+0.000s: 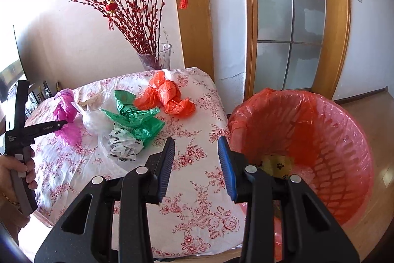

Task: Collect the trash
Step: 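Grasp the pink plastic bag on the bed with the left gripper, then grasp the red-orange bag with the right gripper while the left gripper holds the pink bag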

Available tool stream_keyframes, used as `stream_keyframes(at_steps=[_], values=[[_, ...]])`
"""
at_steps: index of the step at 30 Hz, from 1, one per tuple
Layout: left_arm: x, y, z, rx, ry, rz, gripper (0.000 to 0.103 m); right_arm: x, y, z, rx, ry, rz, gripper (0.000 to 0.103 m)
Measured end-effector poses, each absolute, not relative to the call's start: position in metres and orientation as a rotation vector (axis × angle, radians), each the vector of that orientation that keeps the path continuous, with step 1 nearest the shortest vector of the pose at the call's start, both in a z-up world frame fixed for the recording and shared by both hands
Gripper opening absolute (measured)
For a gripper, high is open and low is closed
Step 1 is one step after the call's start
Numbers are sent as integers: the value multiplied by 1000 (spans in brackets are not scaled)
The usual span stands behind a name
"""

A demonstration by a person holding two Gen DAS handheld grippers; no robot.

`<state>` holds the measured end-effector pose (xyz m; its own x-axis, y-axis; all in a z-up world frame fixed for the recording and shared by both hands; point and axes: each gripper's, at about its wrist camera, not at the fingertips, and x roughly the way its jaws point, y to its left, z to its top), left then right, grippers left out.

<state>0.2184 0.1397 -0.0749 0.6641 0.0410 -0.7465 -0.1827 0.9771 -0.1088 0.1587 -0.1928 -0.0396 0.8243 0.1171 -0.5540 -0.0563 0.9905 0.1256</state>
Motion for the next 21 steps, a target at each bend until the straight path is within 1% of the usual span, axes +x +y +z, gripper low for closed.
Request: stream_keyframes(at_steps=[2,6,13,20,21], values=[[214,148,-73,-194,822,121,18,160,-188,-39,101,593,102,38],[205,170,-66,-194,783,140,16,166,-180,-36,89,588,122,38],[191,203,-52,-197,717,164,16,184,-165,-34,96,586,160,38],[184,212,-38,-175,677,164,16,226,-157,-33,121,613,192,37],[184,212,-37,-172,672,162,16,234,-156,-33,125,620,196,35]])
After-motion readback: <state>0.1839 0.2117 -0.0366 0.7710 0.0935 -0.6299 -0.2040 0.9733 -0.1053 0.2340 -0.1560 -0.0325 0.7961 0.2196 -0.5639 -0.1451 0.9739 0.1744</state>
